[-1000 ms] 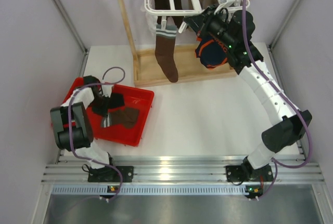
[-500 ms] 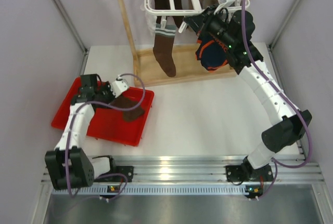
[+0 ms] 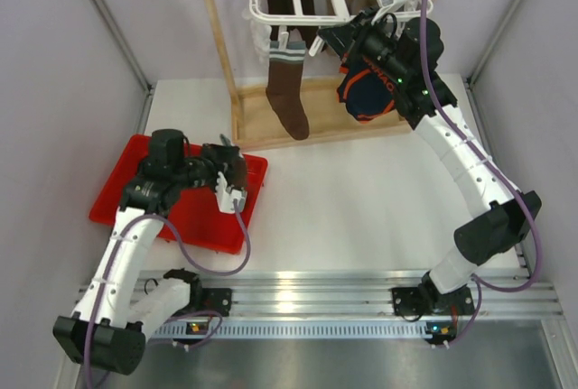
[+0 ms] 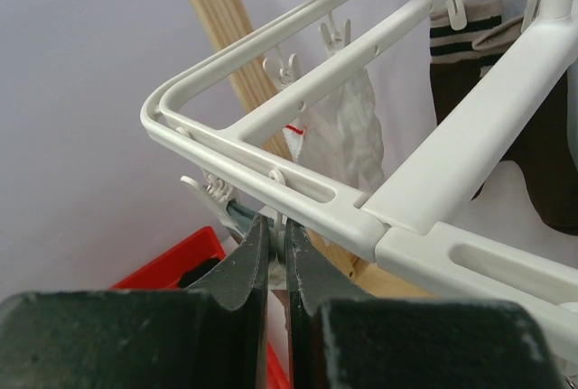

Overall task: Clip the socks to the hanger
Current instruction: Pick up the sock from the bin, then clamp the sock onto the hanger.

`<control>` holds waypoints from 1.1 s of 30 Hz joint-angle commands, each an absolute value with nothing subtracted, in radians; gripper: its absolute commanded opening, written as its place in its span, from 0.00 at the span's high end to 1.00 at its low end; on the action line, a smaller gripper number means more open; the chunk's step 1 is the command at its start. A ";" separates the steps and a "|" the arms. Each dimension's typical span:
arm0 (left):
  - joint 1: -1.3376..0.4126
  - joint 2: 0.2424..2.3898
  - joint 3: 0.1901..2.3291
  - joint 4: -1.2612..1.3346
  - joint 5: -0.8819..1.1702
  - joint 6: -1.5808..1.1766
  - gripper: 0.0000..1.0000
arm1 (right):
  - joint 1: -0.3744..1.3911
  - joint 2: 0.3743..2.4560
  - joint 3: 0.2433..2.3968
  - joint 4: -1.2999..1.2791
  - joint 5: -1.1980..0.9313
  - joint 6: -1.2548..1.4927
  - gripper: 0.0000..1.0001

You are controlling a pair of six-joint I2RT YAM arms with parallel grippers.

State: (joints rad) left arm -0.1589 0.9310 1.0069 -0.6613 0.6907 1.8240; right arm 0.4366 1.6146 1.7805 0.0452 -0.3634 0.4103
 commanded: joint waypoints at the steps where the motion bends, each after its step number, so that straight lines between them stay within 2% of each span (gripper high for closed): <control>1: -0.250 0.977 1.068 -0.664 0.654 2.077 1.00 | 0.445 1.597 1.789 0.118 -0.387 0.384 1.00; 7: -0.413 1.071 1.115 -0.525 0.497 2.238 1.00 | 0.445 1.601 1.795 0.112 -0.400 0.351 1.00; 13: -0.448 1.135 1.137 -0.332 0.546 2.313 1.00 | 0.452 1.600 1.786 0.106 -0.431 0.324 1.00; 23: -0.514 1.302 1.353 -0.305 0.586 2.387 1.00 | 0.460 1.620 1.799 0.104 -0.442 0.310 1.00; 33: -0.543 1.406 1.456 -0.308 0.618 2.444 1.00 | 0.466 1.621 1.822 0.084 -0.460 0.308 1.00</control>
